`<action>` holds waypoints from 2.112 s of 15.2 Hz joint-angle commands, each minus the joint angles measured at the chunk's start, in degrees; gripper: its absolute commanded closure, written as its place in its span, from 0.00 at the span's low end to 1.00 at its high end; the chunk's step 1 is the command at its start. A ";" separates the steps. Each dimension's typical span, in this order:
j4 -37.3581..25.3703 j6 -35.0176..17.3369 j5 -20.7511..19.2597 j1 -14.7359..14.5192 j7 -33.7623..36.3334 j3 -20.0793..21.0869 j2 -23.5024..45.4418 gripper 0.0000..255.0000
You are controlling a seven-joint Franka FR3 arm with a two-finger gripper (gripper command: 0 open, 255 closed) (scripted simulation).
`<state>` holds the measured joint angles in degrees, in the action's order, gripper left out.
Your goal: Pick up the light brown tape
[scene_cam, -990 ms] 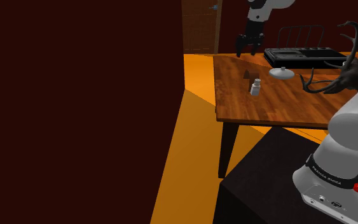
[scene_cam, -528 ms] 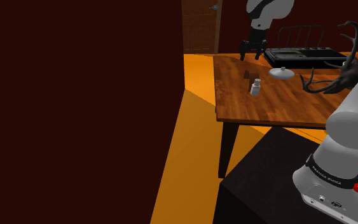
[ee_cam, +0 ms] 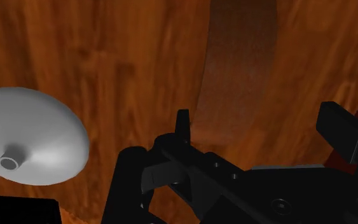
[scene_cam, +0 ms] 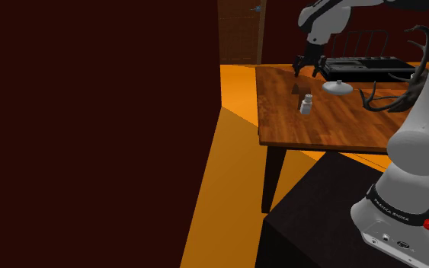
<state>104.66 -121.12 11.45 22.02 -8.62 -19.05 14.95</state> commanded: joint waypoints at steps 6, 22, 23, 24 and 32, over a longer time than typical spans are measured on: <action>1.84 -4.30 1.54 0.54 -1.13 0.29 2.76 0.00; 0.69 -2.08 0.85 0.41 -0.54 0.05 1.60 1.00; 0.32 -1.43 0.67 0.37 -0.38 -0.01 1.29 1.00; -0.06 -0.77 0.49 0.34 -0.22 -0.07 0.98 1.00; -3.60 4.63 -0.75 0.18 0.93 -0.45 -1.08 1.00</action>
<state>101.53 -117.15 10.83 22.25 -7.86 -19.47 14.08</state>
